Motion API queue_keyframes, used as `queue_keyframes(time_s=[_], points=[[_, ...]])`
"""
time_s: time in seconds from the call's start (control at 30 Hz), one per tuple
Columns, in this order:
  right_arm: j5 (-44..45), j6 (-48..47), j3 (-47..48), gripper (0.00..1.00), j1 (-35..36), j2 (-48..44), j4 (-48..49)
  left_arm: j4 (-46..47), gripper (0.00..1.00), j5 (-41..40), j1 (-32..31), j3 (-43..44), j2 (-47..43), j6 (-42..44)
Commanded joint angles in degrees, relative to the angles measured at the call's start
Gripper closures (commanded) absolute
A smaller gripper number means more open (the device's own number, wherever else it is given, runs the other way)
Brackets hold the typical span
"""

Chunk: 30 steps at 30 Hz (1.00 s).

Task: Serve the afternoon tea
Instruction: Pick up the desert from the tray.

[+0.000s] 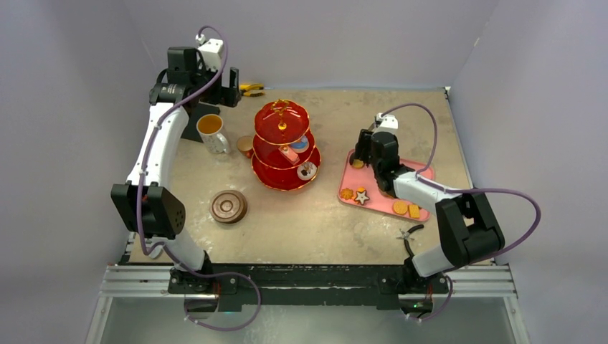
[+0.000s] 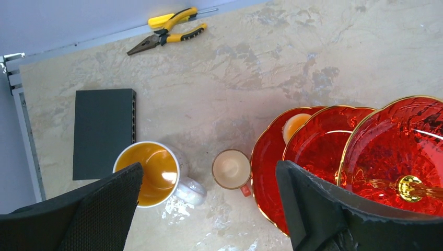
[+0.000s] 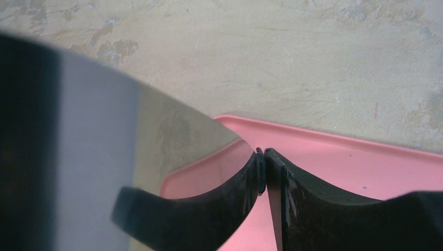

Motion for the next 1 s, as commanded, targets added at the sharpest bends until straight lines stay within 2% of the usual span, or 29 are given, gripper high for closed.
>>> queue_keyframes(time_s=[0.0,0.3,0.53,0.77,0.97], points=[[2.85,-0.06,0.05,0.42,0.93,0.04,1.31,2.44,0.02,1.71,0.39,-0.66,-2.24,-0.71],[6.06,-1.14,1.02,0.58,3.74,-1.66,-0.22,2.48,0.01,1.84,0.39,-0.39,-2.47,-0.96],[6.84,-1.83,4.13,0.63,4.27,-6.71,-4.72,2.47,0.01,1.76,0.39,-0.33,-2.74,-0.67],[3.05,-2.09,13.61,0.65,5.87,-14.42,-12.51,2.69,0.01,1.49,0.39,-0.44,-2.97,-0.44],[-0.90,-1.67,28.11,0.65,9.30,-13.53,-18.97,2.69,0.01,1.53,0.35,-0.79,-2.92,-0.61]])
